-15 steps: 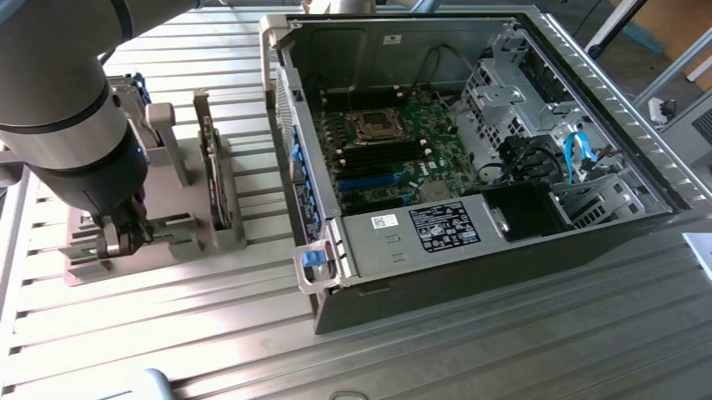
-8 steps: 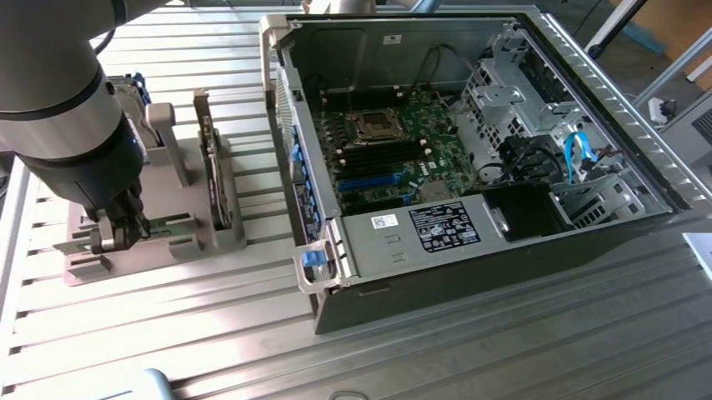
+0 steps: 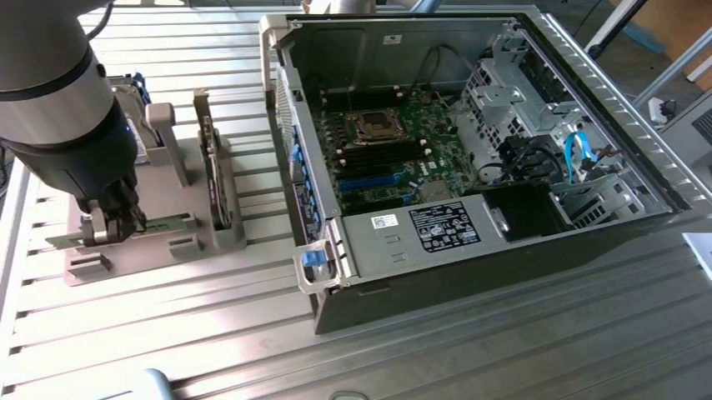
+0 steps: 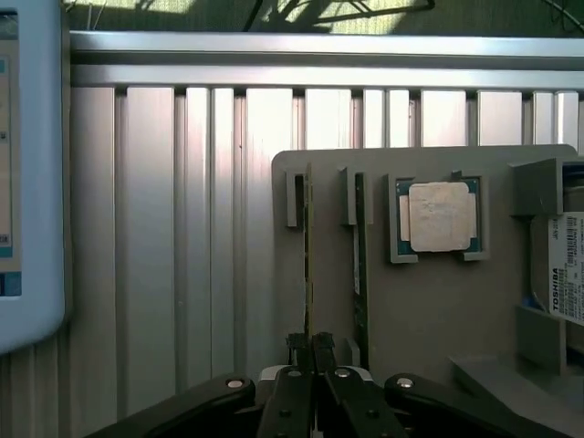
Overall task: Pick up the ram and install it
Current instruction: 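Pick up the ram and move it above insertion slot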
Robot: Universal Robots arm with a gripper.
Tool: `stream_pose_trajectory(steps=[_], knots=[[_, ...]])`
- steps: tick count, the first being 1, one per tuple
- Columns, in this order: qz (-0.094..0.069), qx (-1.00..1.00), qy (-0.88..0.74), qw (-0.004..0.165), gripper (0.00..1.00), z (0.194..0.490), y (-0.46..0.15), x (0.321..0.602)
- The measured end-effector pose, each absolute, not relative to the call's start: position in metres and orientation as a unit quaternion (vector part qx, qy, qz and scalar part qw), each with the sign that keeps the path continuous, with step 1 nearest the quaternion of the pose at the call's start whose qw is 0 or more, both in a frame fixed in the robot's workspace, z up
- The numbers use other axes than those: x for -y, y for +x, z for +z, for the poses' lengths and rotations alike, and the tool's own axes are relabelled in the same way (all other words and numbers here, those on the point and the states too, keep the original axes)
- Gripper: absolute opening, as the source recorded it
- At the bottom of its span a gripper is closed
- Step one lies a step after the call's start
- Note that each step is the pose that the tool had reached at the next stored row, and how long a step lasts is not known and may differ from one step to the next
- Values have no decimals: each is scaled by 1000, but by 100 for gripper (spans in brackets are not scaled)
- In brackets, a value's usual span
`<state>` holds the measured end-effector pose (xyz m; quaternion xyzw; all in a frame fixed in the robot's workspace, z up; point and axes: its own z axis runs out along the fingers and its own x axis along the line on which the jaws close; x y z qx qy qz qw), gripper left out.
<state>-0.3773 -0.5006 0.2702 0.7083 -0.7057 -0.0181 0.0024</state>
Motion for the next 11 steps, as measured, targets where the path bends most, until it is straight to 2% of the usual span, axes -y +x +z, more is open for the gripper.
stream_pose_trajectory(steps=[11], knots=[[-18,706,708,2,12,291,-377,501]])
